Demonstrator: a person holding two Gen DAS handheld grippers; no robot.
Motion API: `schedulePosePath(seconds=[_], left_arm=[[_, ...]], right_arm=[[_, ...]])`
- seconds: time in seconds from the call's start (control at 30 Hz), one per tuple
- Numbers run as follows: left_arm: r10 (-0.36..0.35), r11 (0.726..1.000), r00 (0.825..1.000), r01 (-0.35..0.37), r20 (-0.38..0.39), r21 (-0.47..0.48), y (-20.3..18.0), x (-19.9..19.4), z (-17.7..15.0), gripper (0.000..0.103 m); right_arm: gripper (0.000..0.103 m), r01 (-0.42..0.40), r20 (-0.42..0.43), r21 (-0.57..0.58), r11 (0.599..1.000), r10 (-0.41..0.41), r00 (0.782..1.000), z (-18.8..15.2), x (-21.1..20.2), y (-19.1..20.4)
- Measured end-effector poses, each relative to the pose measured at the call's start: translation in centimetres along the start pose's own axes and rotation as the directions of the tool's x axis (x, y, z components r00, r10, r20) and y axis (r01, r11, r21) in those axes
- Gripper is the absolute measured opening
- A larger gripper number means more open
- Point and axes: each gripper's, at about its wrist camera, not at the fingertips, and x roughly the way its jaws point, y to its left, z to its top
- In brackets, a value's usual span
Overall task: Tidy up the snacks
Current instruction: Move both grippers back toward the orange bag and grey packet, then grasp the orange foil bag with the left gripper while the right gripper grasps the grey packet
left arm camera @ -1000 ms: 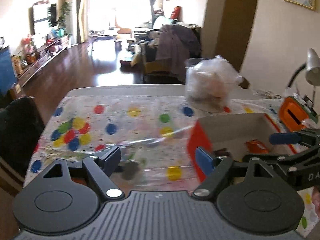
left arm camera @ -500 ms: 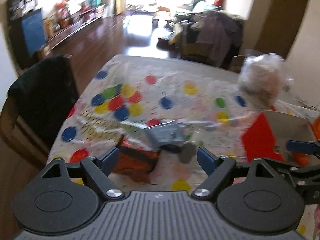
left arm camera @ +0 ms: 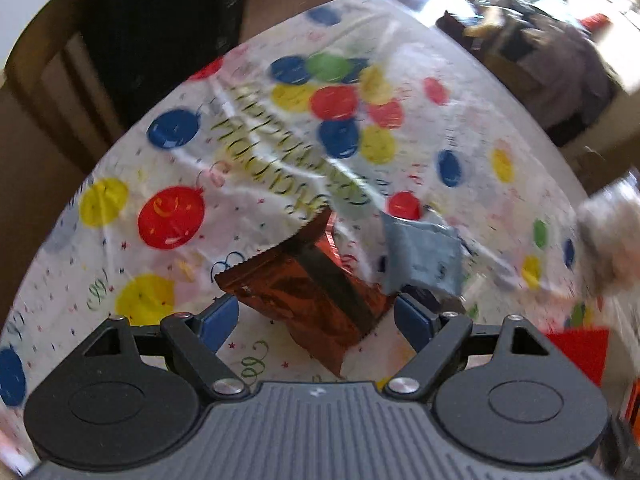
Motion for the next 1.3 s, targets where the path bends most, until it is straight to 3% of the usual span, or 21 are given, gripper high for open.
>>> schedulePosePath(seconds=[0.1,0.23,0.37,0.47,0.67,0.7,0.73,0.9,1.0,1.17,1.3], left_arm=[[-0.01,0.995,0.999,0.006,-0.045,-0.096,0.6,1.3,0.5,0.085],[0.016,0.99,0.998,-0.025,-0.061,-0.142,0.8,2.5,0.9,0.085],[0.013,0.98,0.997,-0.028,-0.076,-0.198,1.4,3.3,1.3,0.085],[0.015,0.982,0.996,-0.03,-0.082,-0.186,1.2,3.8,1.4,0.084],[0.025,0.987,0.997,-0.035,-0.068,-0.157,0.9,4.0,1.4,0.078],[0.021,0.988,0.998,-0.031,-0.064,-0.151,0.8,4.0,1.4,0.071],[0.022,0.99,0.998,-0.031,-0.061,-0.139,0.7,4.0,1.4,0.065],[0.012,0.995,0.999,-0.016,-0.047,-0.098,0.9,3.8,1.2,0.057],[-0.009,0.999,0.999,0.007,-0.037,-0.052,0.9,3.4,0.9,0.047],[-0.053,0.999,0.998,0.053,-0.026,-0.005,2.2,2.6,-0.1,0.043],[-0.073,0.997,0.997,0.073,-0.013,0.018,3.5,1.7,-0.9,0.043]], right_arm=[[0.101,-0.002,-0.014,0.0,1.0,0.001,1.0,0.5,1.0,0.1],[0.1,-0.017,-0.037,-0.056,0.998,0.015,0.999,1.6,2.4,0.8],[0.097,-0.05,-0.072,-0.16,0.986,0.039,0.997,2.7,3.7,1.8],[0.095,-0.078,-0.085,-0.28,0.957,0.056,0.995,3.6,4.6,2.7],[0.086,-0.092,-0.081,-0.573,0.815,0.055,0.995,4.5,6.9,4.8],[0.085,-0.104,-0.088,-0.615,0.781,0.063,0.994,4.5,7.4,5.2],[0.084,-0.111,-0.094,-0.648,0.754,0.066,0.993,4.5,7.8,5.5],[0.082,-0.147,-0.114,-0.791,0.594,0.092,0.989,4.5,9.1,7.1],[0.08,-0.172,-0.135,-0.835,0.522,0.108,0.985,4.6,9.8,7.8],[0.067,-0.231,-0.193,-0.858,0.458,0.13,0.973,4.8,11.3,8.4],[0.065,-0.26,-0.219,-0.855,0.448,0.142,0.965,5.2,12.4,8.5]])
